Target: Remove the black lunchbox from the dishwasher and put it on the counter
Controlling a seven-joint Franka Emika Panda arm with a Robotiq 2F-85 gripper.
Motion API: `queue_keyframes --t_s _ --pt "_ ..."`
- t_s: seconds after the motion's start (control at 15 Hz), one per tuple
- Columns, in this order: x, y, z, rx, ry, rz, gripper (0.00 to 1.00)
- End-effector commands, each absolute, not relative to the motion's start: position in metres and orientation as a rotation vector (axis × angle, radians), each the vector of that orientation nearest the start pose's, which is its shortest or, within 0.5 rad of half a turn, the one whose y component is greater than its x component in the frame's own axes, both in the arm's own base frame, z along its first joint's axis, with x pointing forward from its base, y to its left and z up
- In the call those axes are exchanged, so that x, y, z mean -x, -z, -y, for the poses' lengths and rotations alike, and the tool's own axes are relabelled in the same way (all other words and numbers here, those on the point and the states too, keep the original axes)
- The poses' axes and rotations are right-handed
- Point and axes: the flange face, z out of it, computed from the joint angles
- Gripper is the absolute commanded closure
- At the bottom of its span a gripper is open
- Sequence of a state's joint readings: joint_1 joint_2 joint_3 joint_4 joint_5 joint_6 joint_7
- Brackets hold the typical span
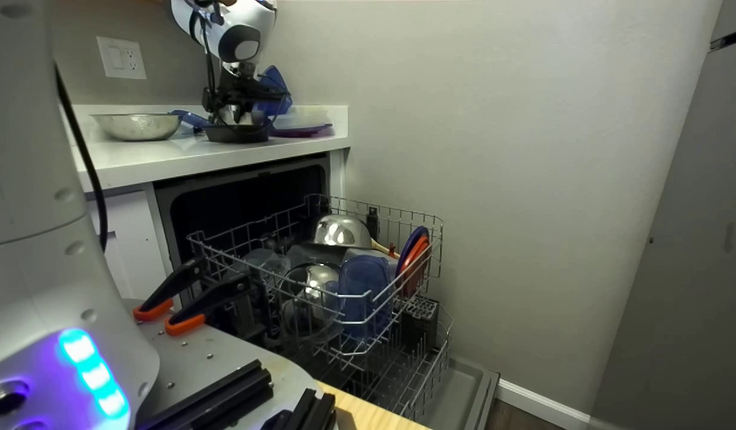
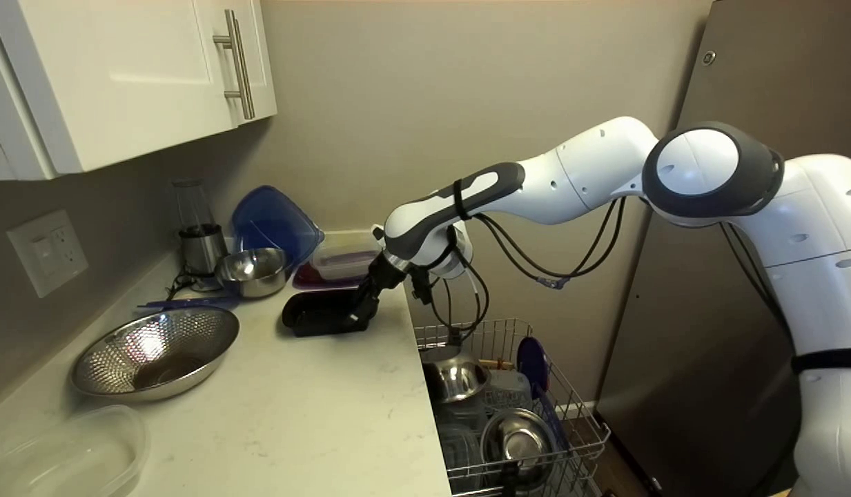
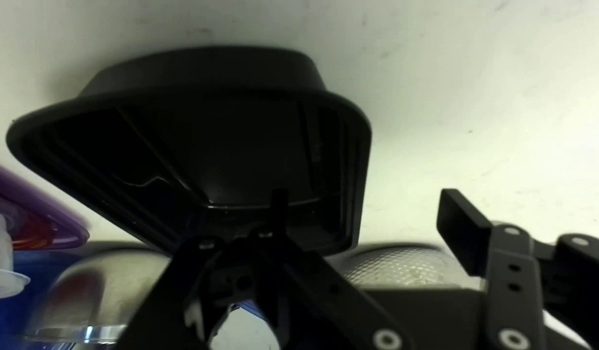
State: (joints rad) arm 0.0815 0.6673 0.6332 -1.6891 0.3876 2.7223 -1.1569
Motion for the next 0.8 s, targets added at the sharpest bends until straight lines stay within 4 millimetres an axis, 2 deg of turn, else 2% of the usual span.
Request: queue_keyframes --t_s 0.0,0.4,0.73 --pt "-0.584 -0.347 -0.376 2.013 0.649 1.556 0.0" --pt "-0.598 -0.383 -0.313 2.153 0.652 1.305 0.0" --pt "-0.607 -0.387 -0.247 2.295 0.696 0.988 0.0"
